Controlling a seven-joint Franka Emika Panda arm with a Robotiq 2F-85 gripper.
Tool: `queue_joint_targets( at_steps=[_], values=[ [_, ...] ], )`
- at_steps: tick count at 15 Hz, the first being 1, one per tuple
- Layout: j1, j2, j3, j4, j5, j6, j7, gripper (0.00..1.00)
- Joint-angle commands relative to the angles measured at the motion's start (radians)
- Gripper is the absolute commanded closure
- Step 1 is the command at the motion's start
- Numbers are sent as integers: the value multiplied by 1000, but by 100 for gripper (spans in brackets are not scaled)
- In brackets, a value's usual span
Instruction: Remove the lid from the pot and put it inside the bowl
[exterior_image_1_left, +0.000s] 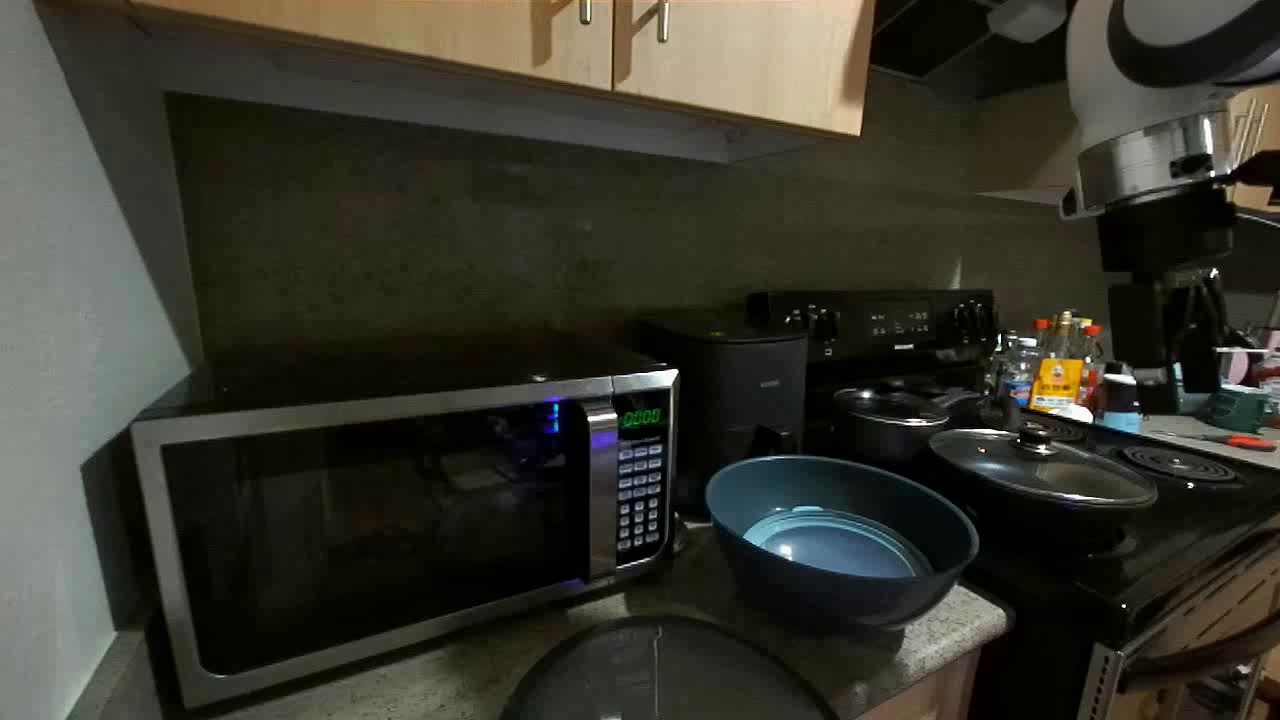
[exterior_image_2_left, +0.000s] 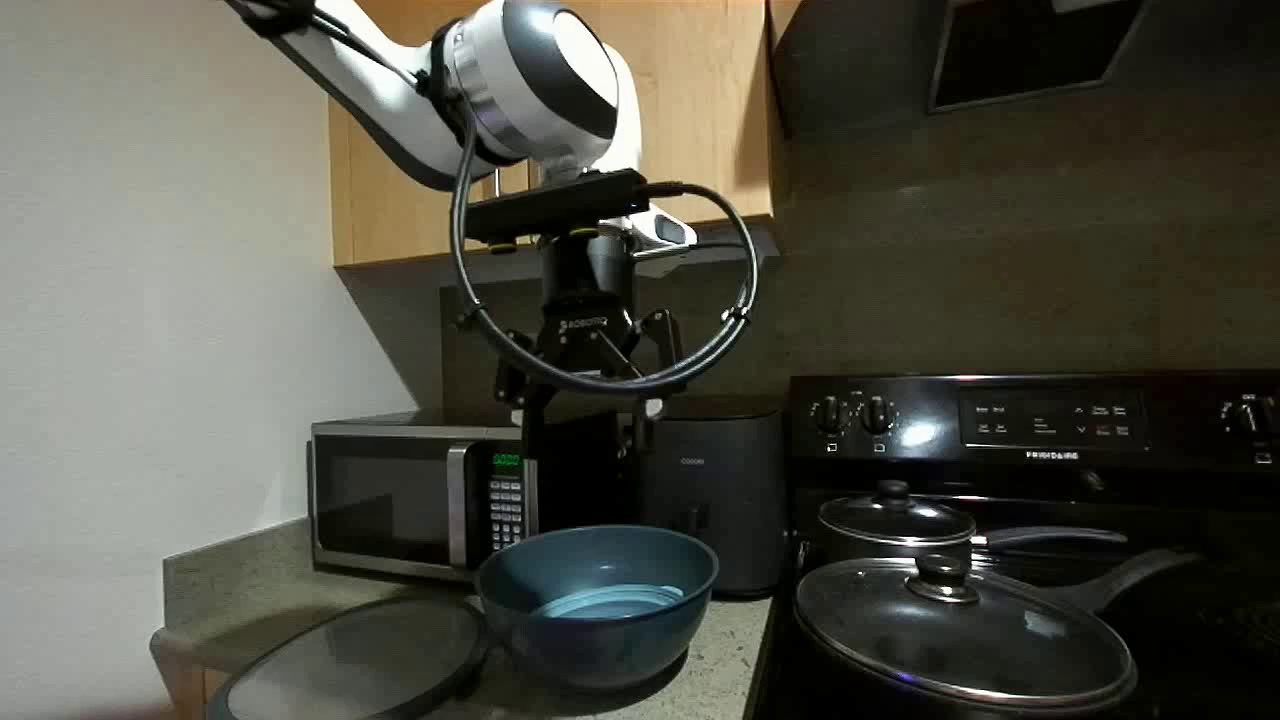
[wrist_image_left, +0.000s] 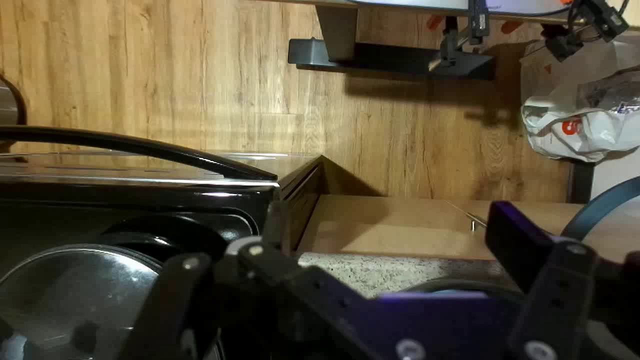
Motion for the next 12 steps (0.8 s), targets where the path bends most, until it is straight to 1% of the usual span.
queue_joint_targets(
  at_steps=[1,6,7,9,12],
  values=[
    [4,0,-3,2,-1,-2,1,0],
    [4,0,-3,2,-1,-2,1,0],
    [-4,6,-13,5,-1,5,0,0],
    [-32,30,-52,24,13,20,20,0],
    [-89,90,-143,84,45,25,19,0]
  ],
)
